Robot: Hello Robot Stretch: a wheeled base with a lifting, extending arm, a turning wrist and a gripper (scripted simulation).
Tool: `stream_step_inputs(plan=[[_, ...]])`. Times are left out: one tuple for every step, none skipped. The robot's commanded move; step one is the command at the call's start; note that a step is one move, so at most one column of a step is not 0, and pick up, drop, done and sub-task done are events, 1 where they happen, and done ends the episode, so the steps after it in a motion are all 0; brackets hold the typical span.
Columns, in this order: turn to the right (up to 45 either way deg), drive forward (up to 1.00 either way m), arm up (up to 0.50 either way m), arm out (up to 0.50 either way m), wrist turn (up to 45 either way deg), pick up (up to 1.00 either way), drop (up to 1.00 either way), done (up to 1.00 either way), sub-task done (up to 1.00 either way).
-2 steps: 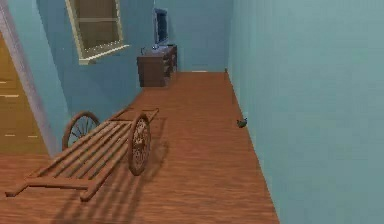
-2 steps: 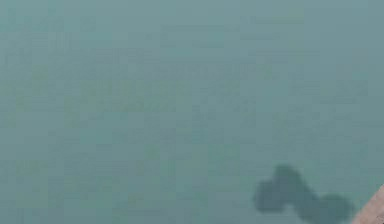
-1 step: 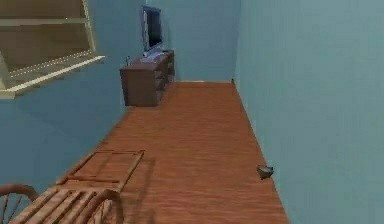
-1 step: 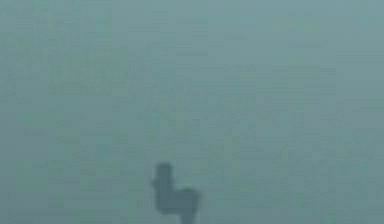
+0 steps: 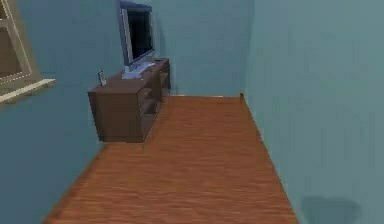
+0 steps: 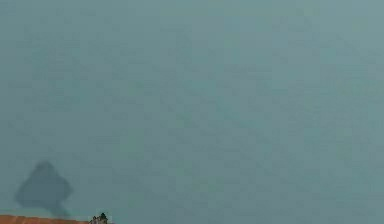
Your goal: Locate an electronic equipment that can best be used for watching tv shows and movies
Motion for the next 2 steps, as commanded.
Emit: stream_step_inputs(plan=[[0.0, 0.85, 0.00, 0.00, 0.0, 0.00, 0.00, 0.00, 0.00], [-24.0, 0.00, 0.00, 0.00, 0.0, 0.00, 0.00, 0.00, 0.00]])
